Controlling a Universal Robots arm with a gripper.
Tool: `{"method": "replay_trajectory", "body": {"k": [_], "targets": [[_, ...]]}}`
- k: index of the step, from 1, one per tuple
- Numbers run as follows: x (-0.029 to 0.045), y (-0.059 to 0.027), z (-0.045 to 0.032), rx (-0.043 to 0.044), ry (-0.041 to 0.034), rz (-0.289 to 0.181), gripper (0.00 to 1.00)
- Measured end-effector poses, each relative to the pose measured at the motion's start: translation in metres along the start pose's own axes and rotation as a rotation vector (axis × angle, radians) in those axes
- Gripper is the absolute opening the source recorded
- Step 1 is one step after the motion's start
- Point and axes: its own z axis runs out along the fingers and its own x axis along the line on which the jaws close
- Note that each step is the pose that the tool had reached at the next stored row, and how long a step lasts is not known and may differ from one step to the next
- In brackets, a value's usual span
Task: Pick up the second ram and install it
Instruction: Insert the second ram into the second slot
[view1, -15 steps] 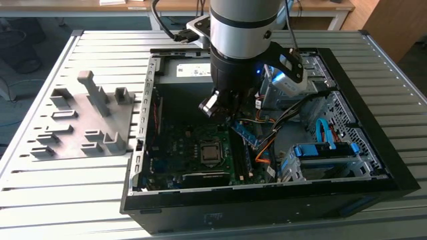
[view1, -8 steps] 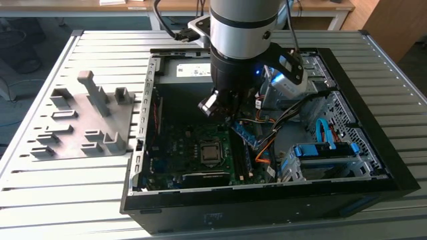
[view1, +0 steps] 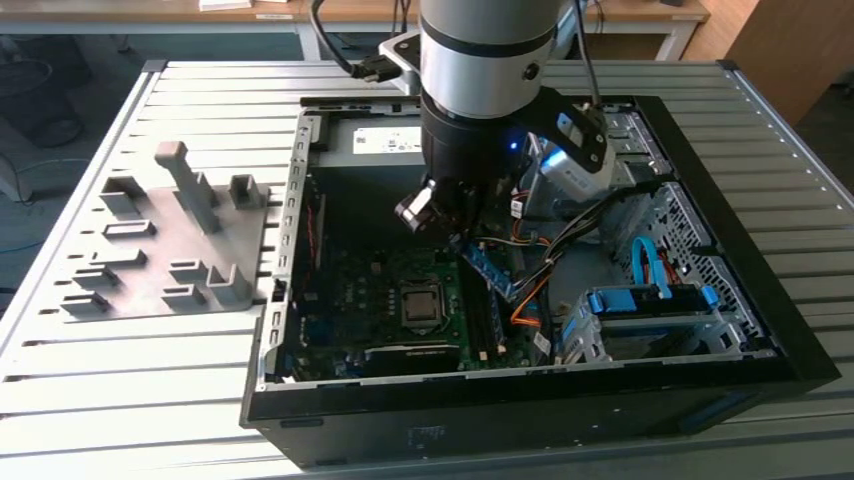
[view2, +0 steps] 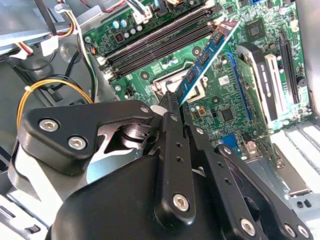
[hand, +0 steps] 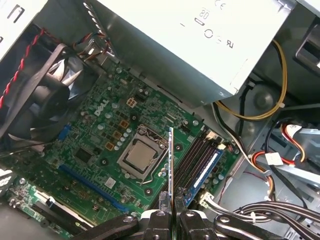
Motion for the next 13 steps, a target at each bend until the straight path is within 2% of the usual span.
{"method": "replay_trajectory", "body": {"k": [13], "targets": [[0.0000, 0.0000, 0.0004, 0.0036, -0.0005, 0.063, 0.14]]}}
